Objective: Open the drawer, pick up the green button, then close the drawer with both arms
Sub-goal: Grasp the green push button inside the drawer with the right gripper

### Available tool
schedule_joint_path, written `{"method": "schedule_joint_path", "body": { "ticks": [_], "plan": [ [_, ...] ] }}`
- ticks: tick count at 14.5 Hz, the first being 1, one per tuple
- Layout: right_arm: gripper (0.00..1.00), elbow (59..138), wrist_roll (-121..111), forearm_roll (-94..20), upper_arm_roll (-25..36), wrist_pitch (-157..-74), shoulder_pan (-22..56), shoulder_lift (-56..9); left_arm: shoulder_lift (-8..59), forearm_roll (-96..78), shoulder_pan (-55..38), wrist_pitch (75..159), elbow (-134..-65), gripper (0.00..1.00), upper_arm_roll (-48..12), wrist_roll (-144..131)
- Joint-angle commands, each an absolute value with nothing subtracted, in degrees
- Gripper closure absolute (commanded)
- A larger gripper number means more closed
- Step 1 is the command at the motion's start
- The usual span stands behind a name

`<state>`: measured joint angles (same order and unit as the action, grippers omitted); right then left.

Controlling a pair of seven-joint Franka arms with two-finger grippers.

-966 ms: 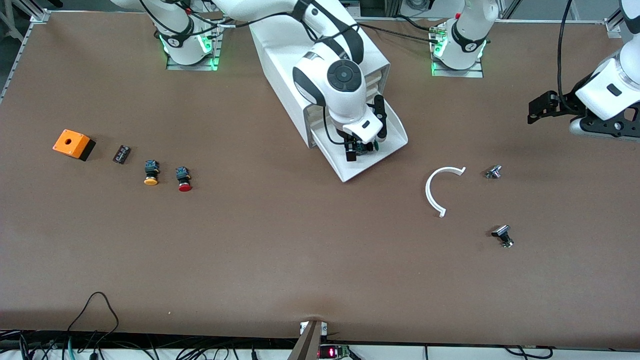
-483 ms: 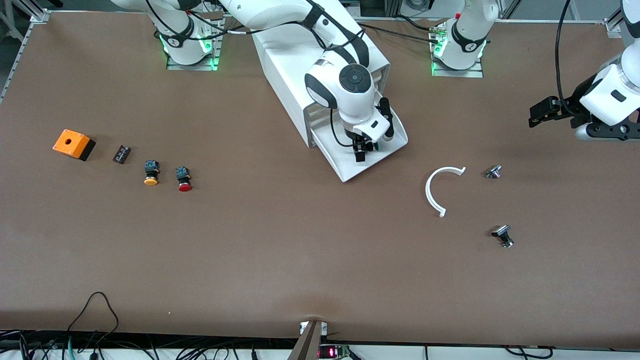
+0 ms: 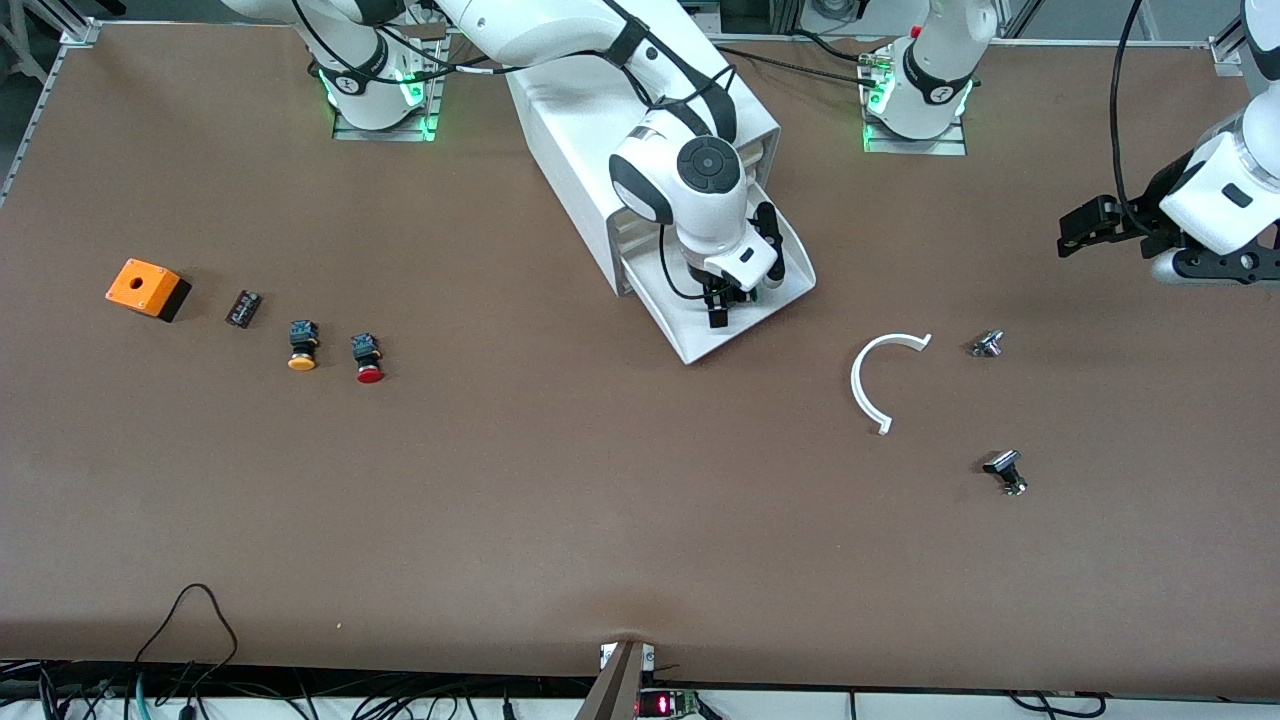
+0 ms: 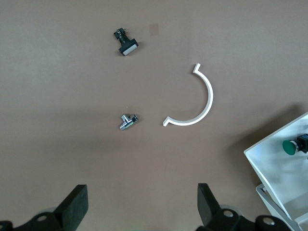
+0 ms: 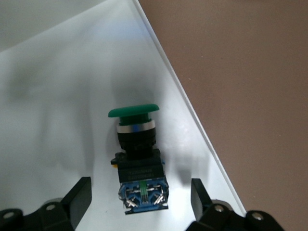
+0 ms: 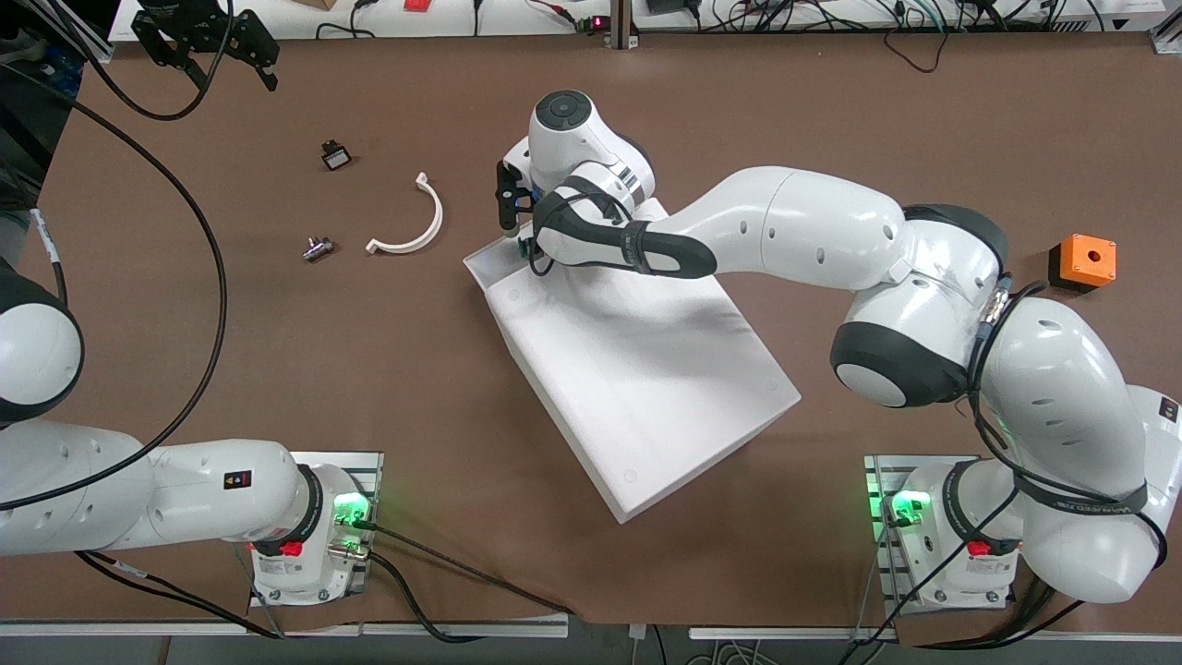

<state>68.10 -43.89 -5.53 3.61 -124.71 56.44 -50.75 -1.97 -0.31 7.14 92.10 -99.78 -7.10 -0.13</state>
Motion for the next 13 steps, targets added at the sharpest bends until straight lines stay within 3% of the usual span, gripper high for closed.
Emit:
{"method": "schedule_joint_path", "body": {
  "ticks": [1,13],
  "plan": [
    [0.25,66.0,-44.3,-4.1,3.7,-125.3,56.5,-52.6,-1.1,0.5,6.5,91.8,-98.0,0.0,-6.4,-0.8],
    [0.65,66.1,-43.9,-2.5,3.6,-126.3,57.1,-52.6,-0.8,0.4,6.4,91.7,-97.9,0.0,-6.2,-0.8]
  ]
}}
